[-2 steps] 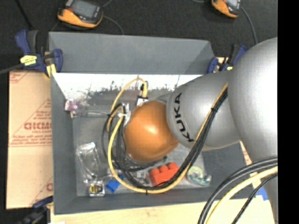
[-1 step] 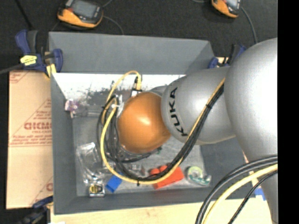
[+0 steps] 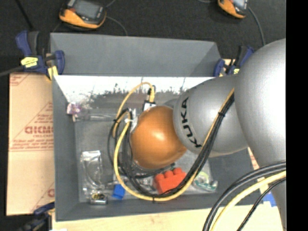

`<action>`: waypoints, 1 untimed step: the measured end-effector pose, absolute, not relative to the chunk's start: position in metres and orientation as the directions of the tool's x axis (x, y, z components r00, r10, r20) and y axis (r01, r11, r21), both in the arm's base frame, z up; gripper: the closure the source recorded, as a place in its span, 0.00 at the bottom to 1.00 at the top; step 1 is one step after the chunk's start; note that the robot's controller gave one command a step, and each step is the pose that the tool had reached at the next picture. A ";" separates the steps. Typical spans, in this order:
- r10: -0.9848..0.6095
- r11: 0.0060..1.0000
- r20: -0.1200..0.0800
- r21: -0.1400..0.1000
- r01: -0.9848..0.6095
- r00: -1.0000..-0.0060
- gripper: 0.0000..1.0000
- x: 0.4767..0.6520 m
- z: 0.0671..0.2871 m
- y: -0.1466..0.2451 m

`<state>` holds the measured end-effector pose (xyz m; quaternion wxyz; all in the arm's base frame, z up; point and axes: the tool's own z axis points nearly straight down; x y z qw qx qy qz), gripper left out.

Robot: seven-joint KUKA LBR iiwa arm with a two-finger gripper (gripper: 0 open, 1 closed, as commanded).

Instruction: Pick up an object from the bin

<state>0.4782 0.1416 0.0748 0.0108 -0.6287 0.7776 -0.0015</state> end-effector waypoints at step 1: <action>-0.981 0.196 -0.006 -0.014 -0.980 -0.196 0.00 0.483 0.075 0.164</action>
Offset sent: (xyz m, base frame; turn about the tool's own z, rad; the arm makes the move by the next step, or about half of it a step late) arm -0.0012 0.0226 -0.0048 -0.0132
